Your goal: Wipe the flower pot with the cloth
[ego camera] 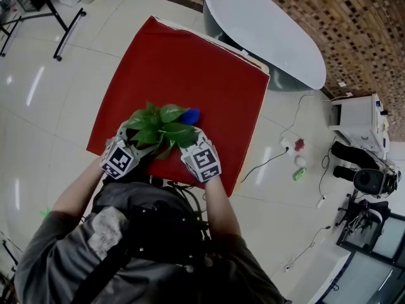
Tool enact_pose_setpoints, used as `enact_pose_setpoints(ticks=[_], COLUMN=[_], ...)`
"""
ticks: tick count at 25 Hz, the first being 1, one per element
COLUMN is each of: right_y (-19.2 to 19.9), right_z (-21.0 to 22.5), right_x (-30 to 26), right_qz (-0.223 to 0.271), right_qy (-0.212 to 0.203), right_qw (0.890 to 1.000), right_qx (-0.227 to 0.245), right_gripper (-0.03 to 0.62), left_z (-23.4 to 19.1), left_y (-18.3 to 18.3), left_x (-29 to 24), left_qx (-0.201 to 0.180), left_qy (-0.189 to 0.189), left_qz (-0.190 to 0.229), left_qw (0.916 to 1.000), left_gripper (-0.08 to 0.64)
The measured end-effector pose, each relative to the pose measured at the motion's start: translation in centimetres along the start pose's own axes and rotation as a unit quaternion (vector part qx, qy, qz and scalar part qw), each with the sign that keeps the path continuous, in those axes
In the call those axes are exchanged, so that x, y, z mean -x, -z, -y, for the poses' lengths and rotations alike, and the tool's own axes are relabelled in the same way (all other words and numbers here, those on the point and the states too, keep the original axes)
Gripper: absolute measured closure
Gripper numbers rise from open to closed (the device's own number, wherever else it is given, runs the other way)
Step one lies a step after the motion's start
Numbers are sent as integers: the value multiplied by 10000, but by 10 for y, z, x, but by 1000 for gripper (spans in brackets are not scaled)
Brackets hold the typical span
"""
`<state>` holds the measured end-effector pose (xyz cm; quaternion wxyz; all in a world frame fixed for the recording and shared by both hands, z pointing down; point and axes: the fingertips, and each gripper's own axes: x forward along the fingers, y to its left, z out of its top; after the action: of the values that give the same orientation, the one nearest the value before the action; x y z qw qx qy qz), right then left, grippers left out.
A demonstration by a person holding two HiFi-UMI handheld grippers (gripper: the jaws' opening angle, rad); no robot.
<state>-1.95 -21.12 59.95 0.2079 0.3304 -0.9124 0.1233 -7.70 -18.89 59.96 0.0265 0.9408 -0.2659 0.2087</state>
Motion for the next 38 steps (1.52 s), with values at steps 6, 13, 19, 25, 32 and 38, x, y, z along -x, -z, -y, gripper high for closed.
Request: enact_pose_setpoints(ticks=[6, 13, 19, 25, 32, 38], right_y=[1, 7, 19, 34, 44, 56], right_z=[-19, -28, -29, -46, -41, -10], right_x=[10, 39, 66, 85, 104, 125], right_qz=[4, 84, 100, 5, 130, 26], right_qy=[-34, 123, 293, 27, 397, 763], right_qw=[9999, 9992, 9976, 9988, 9971, 9954], right_qx=[-94, -380, -619, -490, -641, -579], right_gripper=[528, 528, 528, 528, 528, 526], left_z=[4, 17, 36, 58, 56, 64], left_y=[4, -8, -23, -34, -22, -15], left_x=[-1, -15, -39, -61, -49, -28], left_qx=[-122, -109, -226, -363, -456, -89], left_qy=[440, 619, 956, 1049, 703, 253], left_qz=[-26, 66, 147, 159, -126, -187], left_qw=[9990, 9980, 9951, 9937, 9964, 9995], left_gripper=[143, 143, 144, 143, 138, 140])
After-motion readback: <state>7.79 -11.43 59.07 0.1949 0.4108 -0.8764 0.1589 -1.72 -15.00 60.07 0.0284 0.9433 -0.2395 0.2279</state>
